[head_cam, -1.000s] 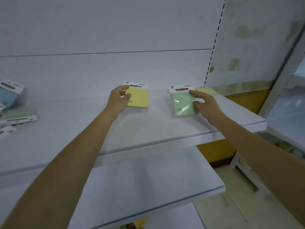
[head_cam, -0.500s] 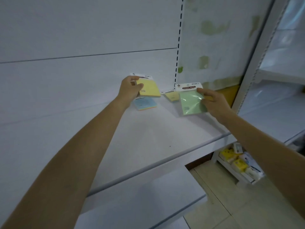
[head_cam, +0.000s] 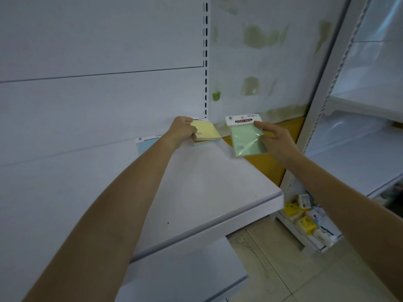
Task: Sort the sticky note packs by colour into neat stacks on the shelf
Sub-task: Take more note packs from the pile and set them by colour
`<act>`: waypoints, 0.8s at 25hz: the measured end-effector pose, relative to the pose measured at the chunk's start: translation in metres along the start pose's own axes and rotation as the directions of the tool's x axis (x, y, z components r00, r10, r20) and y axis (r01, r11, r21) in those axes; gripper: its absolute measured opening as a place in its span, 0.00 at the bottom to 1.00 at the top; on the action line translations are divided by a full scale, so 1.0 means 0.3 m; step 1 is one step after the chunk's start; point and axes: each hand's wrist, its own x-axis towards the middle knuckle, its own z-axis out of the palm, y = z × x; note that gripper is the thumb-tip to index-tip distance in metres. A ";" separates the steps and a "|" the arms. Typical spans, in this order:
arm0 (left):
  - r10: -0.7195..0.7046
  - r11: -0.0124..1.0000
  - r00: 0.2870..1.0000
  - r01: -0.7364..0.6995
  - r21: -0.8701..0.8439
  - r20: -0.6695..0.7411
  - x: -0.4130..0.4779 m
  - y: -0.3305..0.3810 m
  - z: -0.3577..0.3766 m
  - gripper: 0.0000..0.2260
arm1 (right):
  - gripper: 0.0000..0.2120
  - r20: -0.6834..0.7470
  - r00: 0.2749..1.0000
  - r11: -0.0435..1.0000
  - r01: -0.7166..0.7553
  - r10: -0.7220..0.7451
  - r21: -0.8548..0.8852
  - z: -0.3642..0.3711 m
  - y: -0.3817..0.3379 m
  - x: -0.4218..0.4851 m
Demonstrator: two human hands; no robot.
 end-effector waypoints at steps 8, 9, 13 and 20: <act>0.141 0.819 0.989 -0.094 0.566 -0.041 -0.005 -0.033 -0.020 0.20 | 0.21 0.114 0.993 0.996 0.032 -0.041 0.080 0.052 0.003 0.051; 0.131 0.819 0.991 -0.091 0.566 -0.030 -0.006 -0.034 -0.018 0.19 | 0.21 0.115 0.992 0.996 0.040 -0.049 0.082 0.062 -0.007 0.057; 0.103 0.826 0.994 -0.068 0.560 -0.030 -0.021 -0.033 -0.013 0.19 | 0.21 0.115 0.991 0.993 0.056 -0.068 0.103 0.085 -0.043 0.072; 0.366 0.686 0.912 -0.129 0.716 -0.186 -0.200 -0.114 -0.382 0.16 | 0.22 0.190 0.972 0.984 0.109 -0.135 0.142 0.337 -0.183 0.051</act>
